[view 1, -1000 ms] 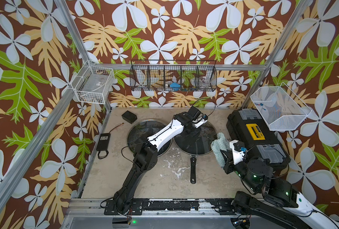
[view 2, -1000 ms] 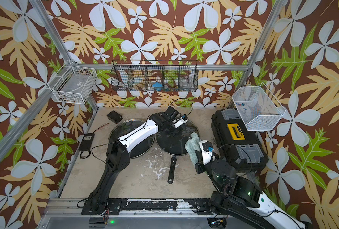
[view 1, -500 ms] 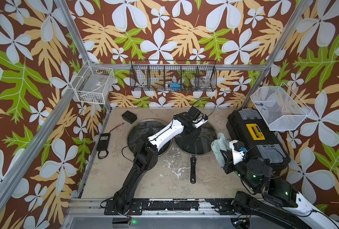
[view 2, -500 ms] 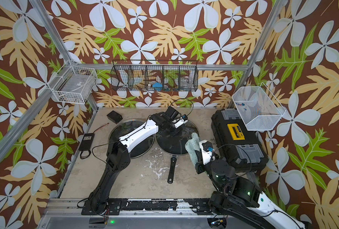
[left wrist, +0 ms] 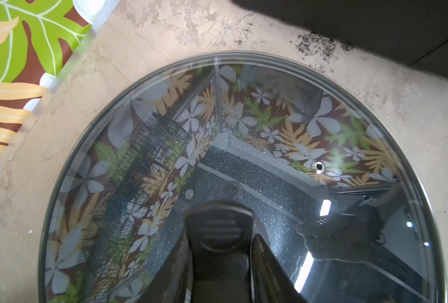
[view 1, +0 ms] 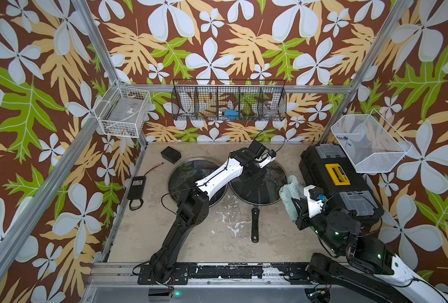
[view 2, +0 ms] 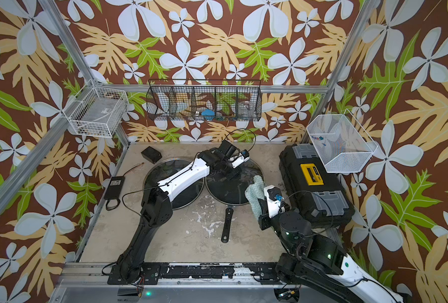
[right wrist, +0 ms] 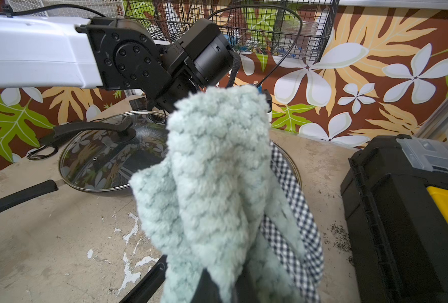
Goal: Wipe the pot lid with a cloth
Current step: Place the pot lid on the cooking pot.
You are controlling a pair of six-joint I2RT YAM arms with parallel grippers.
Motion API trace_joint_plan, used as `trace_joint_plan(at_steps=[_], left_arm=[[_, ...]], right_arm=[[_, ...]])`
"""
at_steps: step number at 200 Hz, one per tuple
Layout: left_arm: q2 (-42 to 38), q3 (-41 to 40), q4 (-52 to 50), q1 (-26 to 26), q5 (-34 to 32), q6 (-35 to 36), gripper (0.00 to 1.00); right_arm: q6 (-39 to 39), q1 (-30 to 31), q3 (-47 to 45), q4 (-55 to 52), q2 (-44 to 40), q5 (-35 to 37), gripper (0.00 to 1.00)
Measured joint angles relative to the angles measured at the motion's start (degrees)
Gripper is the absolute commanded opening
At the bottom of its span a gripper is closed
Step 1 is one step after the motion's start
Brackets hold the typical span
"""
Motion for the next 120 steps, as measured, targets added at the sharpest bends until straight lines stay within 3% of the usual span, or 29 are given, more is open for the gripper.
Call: trace_joint_plan(at_steps=[58,120], left_arm=[[-0.7,-0.4,0.4,0.0,0.4,0.0,0.65],[-7.6,-1.9,2.7,0.0,1.6,-0.5,0.87]], right_arm=[[0.0,0.0,0.0,0.0,-0.1,0.8,0.00],[0.0,0.0,-0.6,0.9,0.0,0.8,0.00]])
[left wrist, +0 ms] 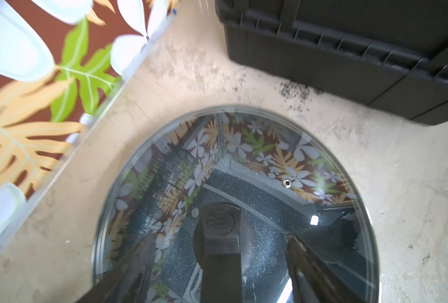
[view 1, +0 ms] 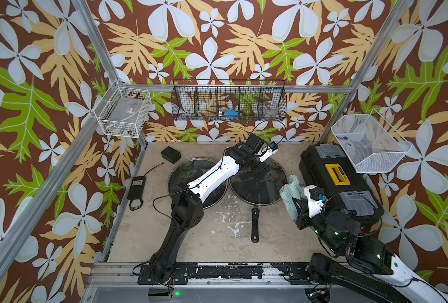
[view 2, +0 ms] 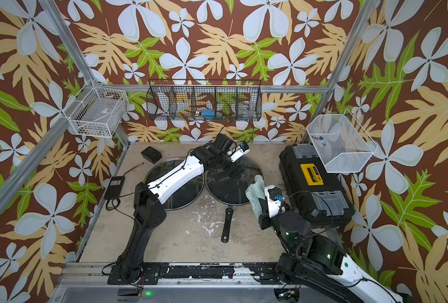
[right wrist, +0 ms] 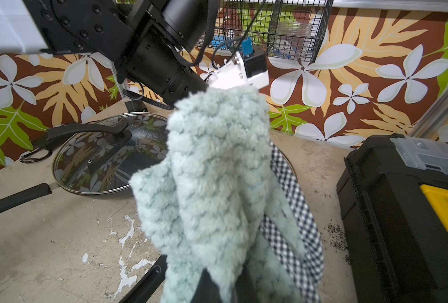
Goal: Wipe the pot lid with a cloth
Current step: Place the pot lid on the cooking pot, then place the cleaning item at the center of the board.
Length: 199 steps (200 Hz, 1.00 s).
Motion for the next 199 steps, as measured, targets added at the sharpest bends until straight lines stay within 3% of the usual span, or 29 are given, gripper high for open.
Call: trace_joint_plan(at_steps=[63,108,127,164,199], left_arm=[[-17.8,-19.9,10.2,0.0,-2.3,-1.4,0.90],[-35.5,-41.9,20.8,0.3,-6.1,-4.7,0.92],[-43.2,-50.4,25.8,0.3,-6.5,-7.2,0.98],[-56.6,-64.2,33.3,0.3,-6.8,-11.7,1.00],[-66.8,-74.3,36.8,0.4,-9.5,-14.4,1.00]], right_arm=[[0.0,0.0,-0.5,2.2,2.5,-0.2,0.00],[3.5,0.0,-1.5,2.4,7.4,1.9,0.00],[6.2,-0.7,-2.6,2.3,9.0,2.9,0.00],[12.7,-4.5,-8.5,2.6,9.6,1.8,0.00],[18.2,-9.7,-15.3,5.1,11.1,-3.5,0.00]])
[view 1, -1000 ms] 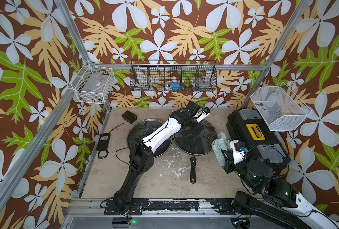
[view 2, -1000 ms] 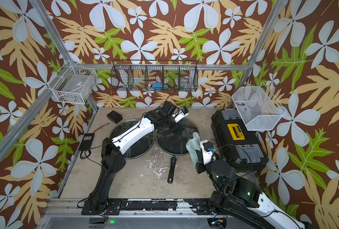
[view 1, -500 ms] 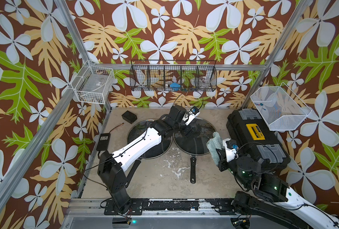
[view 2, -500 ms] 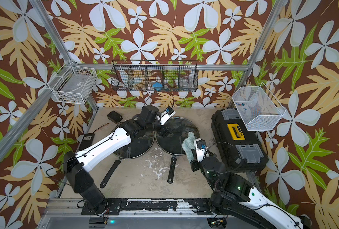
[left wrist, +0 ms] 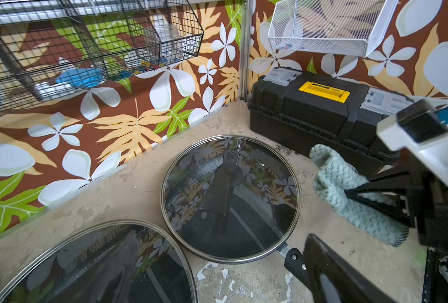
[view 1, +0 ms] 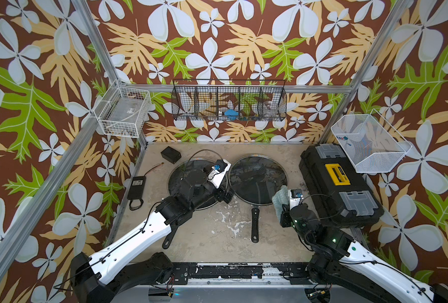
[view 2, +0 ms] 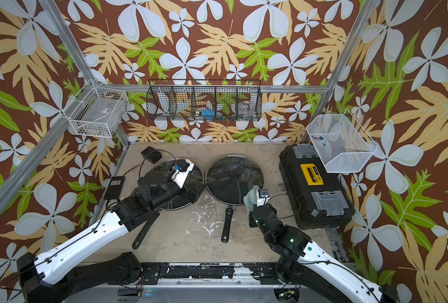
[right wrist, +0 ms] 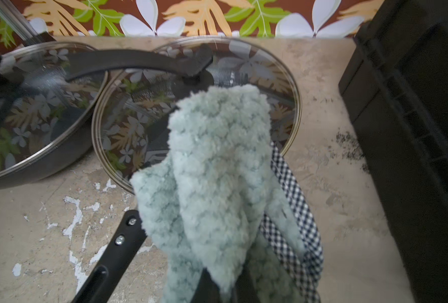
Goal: Wipe the pot lid with a cloth
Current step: Place the cleaning item at the center of the board.
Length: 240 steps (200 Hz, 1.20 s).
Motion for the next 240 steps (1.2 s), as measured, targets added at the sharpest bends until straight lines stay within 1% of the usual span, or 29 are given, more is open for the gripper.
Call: trace_joint_plan(at_steps=[19,42,73,99,106,114,121,136,143,151,161,179,200,218,240], left_arm=[[-4.5,-4.0,0.3,0.1,-1.7,-0.9,1.00],[-8.5,-6.8,0.3,0.5,-3.5,-1.3,1.00],[-11.3,-8.3,0.1,1.8,-5.8,-1.3,1.00],[-12.0,-8.5,0.0,2.4,-6.1,-1.2,1.00],[-12.0,-8.5,0.0,2.4,-6.2,-1.2,1.00],[-12.0,-8.6,-0.1,2.5,-6.3,-1.2,1.00],[-12.1,-8.6,-0.1,2.6,-6.3,-1.0,1.00],[-12.1,-8.6,-0.1,3.0,-6.4,-1.0,1.00],[-12.1,-8.6,-0.1,3.2,-6.6,-1.0,1.00],[-12.1,-8.6,-0.1,3.5,-6.8,-1.0,1.00],[-12.1,-8.6,-0.1,4.1,-7.0,-1.0,1.00],[-11.8,-8.5,-0.1,5.6,-7.1,-0.9,1.00],[-10.5,-8.0,0.2,8.5,-7.0,-0.5,1.00],[-8.6,-6.9,1.1,12.4,-5.8,0.5,1.00],[-5.7,-5.7,3.6,18.8,-4.1,1.3,1.00]], right_arm=[[2.2,-3.1,-3.5,2.4,0.0,-3.1,0.00],[4.6,-7.3,-8.4,5.9,1.3,-8.1,0.00],[7.0,-8.0,-10.8,9.4,5.3,-13.4,0.00],[7.6,-8.0,-11.8,12.0,9.5,-16.2,0.00],[8.1,-8.0,-12.1,12.6,10.3,-16.7,0.05],[8.4,-8.0,-12.4,13.2,11.0,-17.2,0.13],[8.5,-8.0,-12.5,13.3,11.6,-17.5,0.22],[8.5,-8.0,-11.9,13.0,11.9,-17.7,0.47],[8.3,-8.0,-11.1,12.7,11.5,-17.6,0.56],[8.0,-8.0,-10.0,12.2,10.6,-17.3,0.64],[7.0,-8.0,-8.3,11.5,9.2,-16.6,0.71],[5.4,-8.5,-4.9,9.9,6.8,-15.3,0.79],[2.7,-10.2,-0.8,8.4,5.8,-13.9,0.83],[-0.5,-12.2,2.2,8.2,5.9,-12.4,0.84],[-5.0,-15.5,4.5,10.7,7.6,-10.3,0.86]])
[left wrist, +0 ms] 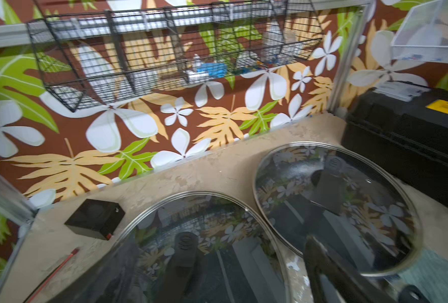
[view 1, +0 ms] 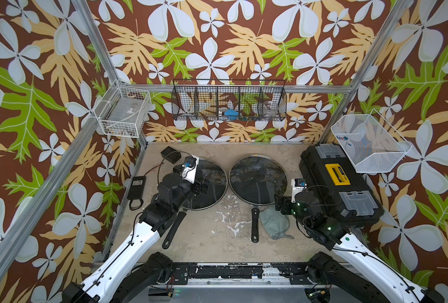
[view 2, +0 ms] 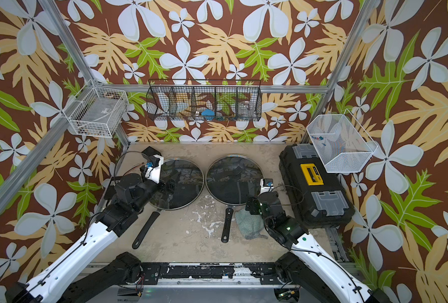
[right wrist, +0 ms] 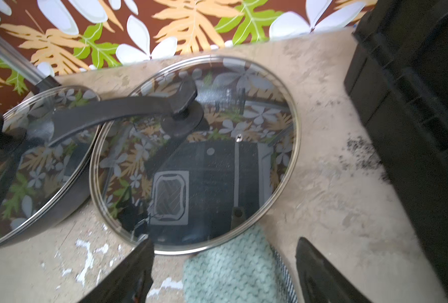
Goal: Wipe the pot lid with a cloth
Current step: Place the cleaning item at the center of the board.
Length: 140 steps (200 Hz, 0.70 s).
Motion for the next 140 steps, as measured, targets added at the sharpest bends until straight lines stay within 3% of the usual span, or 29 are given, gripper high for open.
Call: trace_joint_plan(at_steps=[48,83,140], left_arm=[[5.3,-0.5,8.4,13.2,2.4,-1.3,1.00],[7.4,-7.6,18.0,21.4,2.3,-2.6,1.00],[10.6,-19.2,31.1,23.6,-0.5,-2.7,1.00]], right_arm=[[-9.3,-8.2,-0.4,14.7,6.7,3.8,0.92],[-13.5,-16.2,-7.3,30.6,10.4,5.6,1.00],[-15.5,-24.6,-15.6,48.3,19.9,6.0,1.00]])
